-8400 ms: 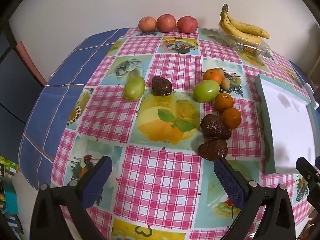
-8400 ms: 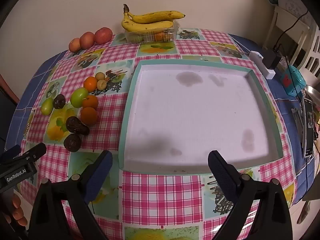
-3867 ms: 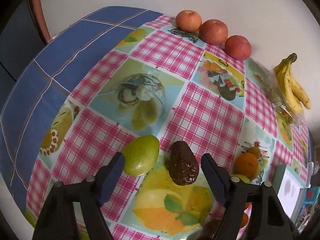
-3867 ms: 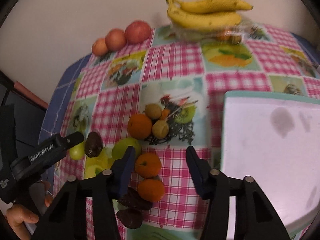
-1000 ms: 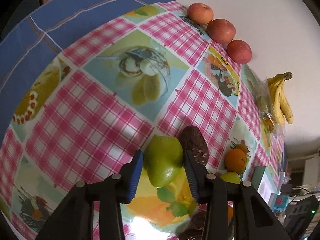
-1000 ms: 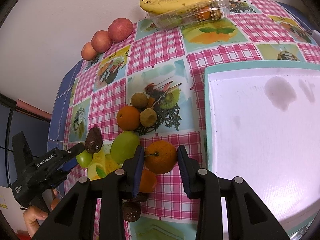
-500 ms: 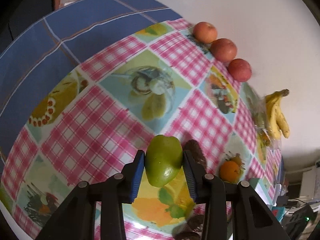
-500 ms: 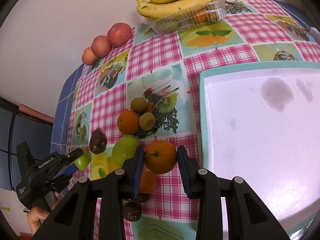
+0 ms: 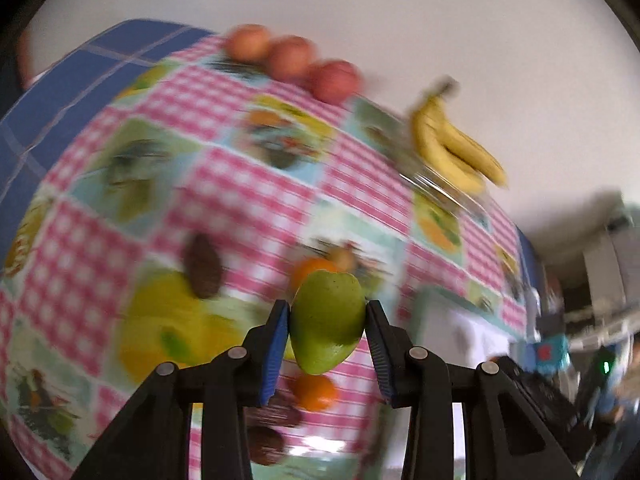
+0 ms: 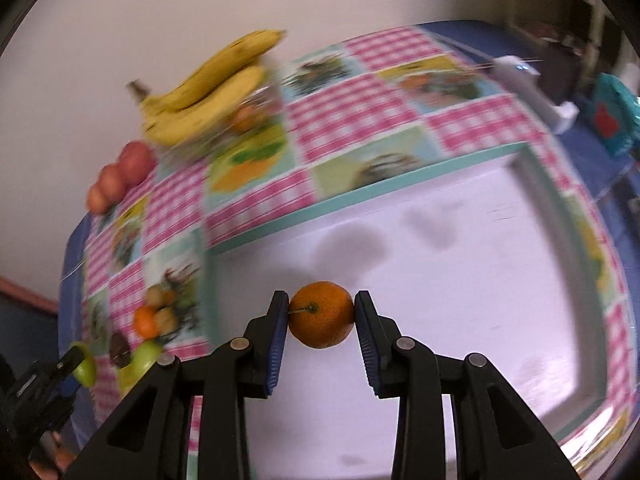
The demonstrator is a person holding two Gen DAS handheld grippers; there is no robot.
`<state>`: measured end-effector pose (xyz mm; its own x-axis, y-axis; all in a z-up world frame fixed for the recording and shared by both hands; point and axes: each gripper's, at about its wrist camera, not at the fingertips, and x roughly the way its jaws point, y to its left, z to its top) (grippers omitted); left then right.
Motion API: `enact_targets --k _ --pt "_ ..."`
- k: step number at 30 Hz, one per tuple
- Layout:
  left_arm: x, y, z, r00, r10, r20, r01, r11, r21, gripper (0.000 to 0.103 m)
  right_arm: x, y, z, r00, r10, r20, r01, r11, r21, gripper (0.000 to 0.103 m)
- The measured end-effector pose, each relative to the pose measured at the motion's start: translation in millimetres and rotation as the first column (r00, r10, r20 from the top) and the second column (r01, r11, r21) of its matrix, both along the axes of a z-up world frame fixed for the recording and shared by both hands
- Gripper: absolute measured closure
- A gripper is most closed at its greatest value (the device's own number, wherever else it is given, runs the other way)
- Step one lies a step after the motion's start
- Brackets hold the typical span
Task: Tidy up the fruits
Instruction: 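Carry the green pear with the left gripper while the right carries the orange over the tray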
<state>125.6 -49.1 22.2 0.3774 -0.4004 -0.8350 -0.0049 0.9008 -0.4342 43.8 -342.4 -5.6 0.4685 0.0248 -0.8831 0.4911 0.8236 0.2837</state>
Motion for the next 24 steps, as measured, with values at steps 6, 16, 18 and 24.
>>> enact_targets --k 6,16,18,24 --pt "-4 -81 3 0.981 -0.188 0.050 0.186 0.982 0.034 0.062 -11 -40 -3 0.997 -0.081 0.009 0.081 0.997 -0.013 0.068" --pt "3 -164 -37 0.939 -0.342 0.042 0.336 0.936 0.106 0.062 -6 -71 -13 0.991 -0.128 0.036 0.129 0.992 -0.018 0.068" --pt "4 -175 -43 0.932 -0.358 0.051 0.351 0.930 0.113 0.062 -5 -74 -15 0.990 -0.131 0.043 0.132 0.991 -0.019 0.068" --pt "13 -190 -57 0.927 -0.368 0.066 0.355 0.922 0.157 0.062 2 -84 -24 0.990 -0.129 0.049 0.130 0.991 -0.012 0.068"
